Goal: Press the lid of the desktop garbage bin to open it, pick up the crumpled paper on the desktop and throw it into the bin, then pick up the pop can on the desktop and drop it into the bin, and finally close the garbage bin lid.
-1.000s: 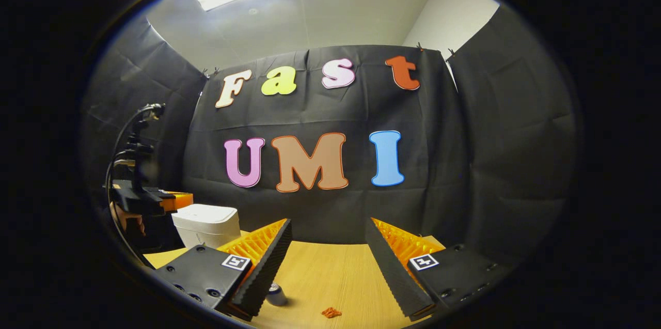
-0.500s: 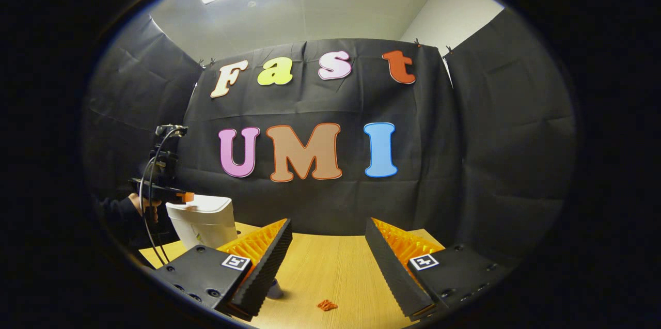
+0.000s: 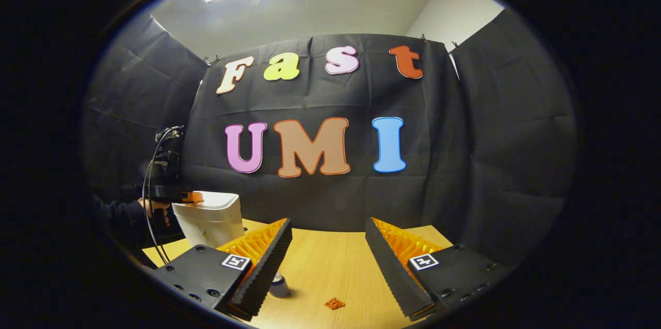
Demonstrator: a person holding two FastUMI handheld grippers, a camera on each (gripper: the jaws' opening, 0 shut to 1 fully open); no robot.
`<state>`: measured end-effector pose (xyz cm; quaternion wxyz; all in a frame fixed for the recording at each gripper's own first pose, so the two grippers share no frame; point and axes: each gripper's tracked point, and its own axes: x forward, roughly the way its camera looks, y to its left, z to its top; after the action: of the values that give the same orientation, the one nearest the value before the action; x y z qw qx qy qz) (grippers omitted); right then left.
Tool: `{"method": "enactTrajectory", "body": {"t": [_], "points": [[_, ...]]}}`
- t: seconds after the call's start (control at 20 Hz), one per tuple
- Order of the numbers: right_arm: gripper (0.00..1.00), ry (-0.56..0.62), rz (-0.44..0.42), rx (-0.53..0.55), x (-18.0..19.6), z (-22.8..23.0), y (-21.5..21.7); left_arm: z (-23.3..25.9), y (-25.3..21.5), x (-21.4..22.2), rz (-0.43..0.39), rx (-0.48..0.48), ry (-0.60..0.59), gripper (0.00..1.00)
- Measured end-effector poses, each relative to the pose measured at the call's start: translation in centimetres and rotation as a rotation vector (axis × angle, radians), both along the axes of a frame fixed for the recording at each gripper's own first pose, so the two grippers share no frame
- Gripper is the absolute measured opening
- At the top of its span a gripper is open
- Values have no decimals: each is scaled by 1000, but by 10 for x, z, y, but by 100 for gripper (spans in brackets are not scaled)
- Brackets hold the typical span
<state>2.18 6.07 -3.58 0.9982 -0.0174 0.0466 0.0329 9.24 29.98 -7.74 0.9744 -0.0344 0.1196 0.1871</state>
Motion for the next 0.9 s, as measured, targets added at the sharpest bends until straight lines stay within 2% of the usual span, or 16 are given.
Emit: {"method": "enactTrajectory", "body": {"t": [0.1, 0.15, 0.25, 0.4, 0.55, 0.65, 0.75, 0.9], "points": [[95, 17, 15, 9, 6, -7, 3, 25, -10, -3, -19, 61, -53, 0], [96, 28, 22, 12, 9, -11, 4, 38, -19, -1, -51, 82, -81, 10], [96, 48, 31, 12, 13, -16, 4, 58, -34, -4, -88, 139, -124, 45], [96, 58, 39, 9, 19, -23, 4, 74, -48, -12, -110, 192, -156, 65], [96, 68, 47, 0, 25, -30, 2, 76, -64, -33, -117, 179, -167, 99], [96, 81, 50, -5, 28, -38, 1, 77, -73, -47, -113, 167, -176, 95], [96, 98, 54, -11, 32, -46, 0, 77, -86, -59, -121, 151, -190, 99], [96, 146, 56, -34, 41, -72, -1, 73, -99, -81, -126, 132, -186, 92]]}}
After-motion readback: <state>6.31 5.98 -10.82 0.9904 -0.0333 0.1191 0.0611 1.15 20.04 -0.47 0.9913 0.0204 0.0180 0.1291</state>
